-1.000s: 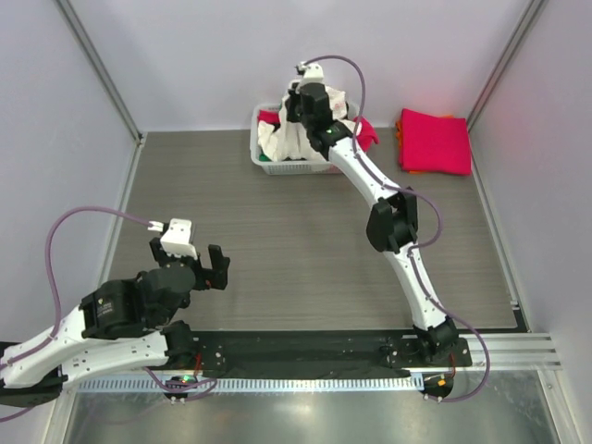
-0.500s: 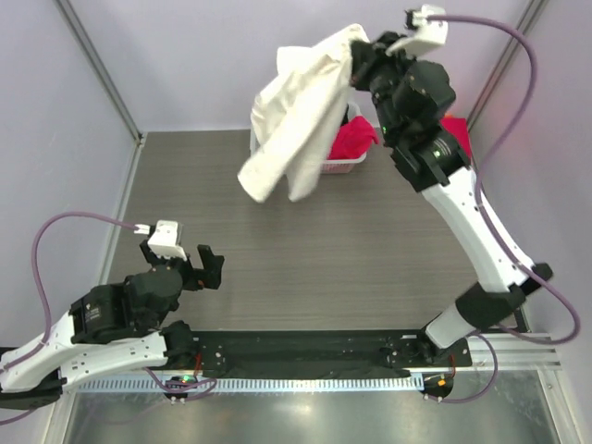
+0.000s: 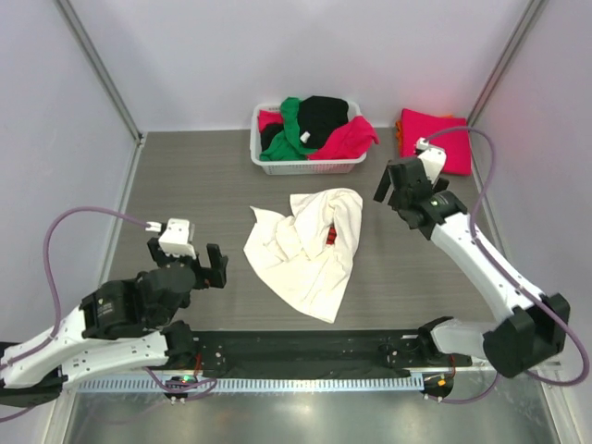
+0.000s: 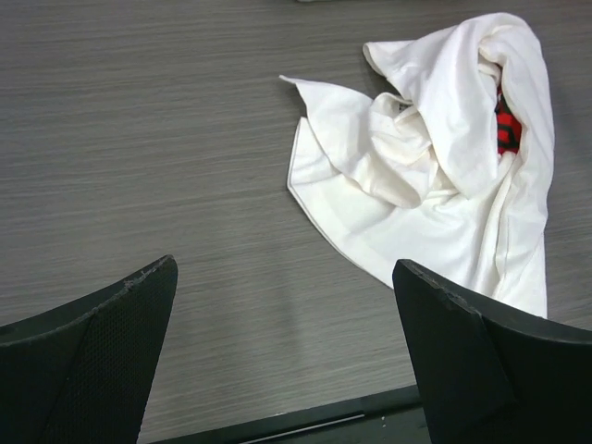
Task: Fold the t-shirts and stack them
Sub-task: Move the tshirt to the center of the board, then flatten the tshirt out
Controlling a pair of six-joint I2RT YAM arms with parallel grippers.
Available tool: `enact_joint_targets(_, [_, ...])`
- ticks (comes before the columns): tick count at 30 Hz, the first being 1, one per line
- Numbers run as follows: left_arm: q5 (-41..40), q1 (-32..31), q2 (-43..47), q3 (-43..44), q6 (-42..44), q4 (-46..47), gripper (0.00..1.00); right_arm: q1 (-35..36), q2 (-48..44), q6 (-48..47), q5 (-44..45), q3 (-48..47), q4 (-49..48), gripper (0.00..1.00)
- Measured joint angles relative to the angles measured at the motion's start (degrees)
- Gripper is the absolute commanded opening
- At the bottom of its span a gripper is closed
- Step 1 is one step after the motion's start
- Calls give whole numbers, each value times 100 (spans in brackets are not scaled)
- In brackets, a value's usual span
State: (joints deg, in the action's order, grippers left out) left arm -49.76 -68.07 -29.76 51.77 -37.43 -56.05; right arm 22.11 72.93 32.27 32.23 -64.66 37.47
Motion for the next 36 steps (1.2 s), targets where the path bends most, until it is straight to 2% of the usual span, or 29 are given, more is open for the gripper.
enact_joint_targets(5, [0, 4, -592, -4, 101, 232, 100, 39, -850, 39, -278, -37, -28, 100])
enact_joint_targets(8, [151, 275, -1429, 184, 345, 511, 100, 35, -970, 142, -573, 90, -116, 100])
enact_joint_targets(10, [452, 787, -2151, 485, 533, 715, 100, 37, -951, 203, -793, 304, -155, 100])
enact_joint_targets(16, [1869, 2964, -4332, 1696, 1001, 1467, 100, 37, -938, 306, -1368, 984, -127, 100])
enact_joint_targets(21, [2715, 4072, -6168, 3373, 1106, 1764, 95, 37, -1161, 374, -1718, 1113, -142, 100])
enact_joint_targets(23, [3071, 4433, -7110, 4306, 1104, 1860, 93, 37, -1257, 376, -1821, 1115, -151, 100])
enact_joint_targets(30, [3665, 5099, -10048, 7239, 999, 1685, 86, 37, -1320, 369, -2221, 1113, -192, 99])
enact_joint_targets(31, [3740, 5152, -10362, 7569, 949, 1620, 84, 37, -1320, 372, -2284, 1113, -192, 99])
enact_joint_targets(34, [3985, 5327, -11289, 8511, 758, 1482, 70, 39, -1320, 369, -2450, 1113, -192, 98])
enact_joint_targets(35, [4072, 5379, -11516, 8723, 688, 1460, 57, 39, -1322, 365, -2487, 1113, -192, 98])
enact_joint_targets(36, [4159, 5429, -11687, 8846, 568, 1460, 49, 37, -1322, 363, -2511, 1113, -195, 98])
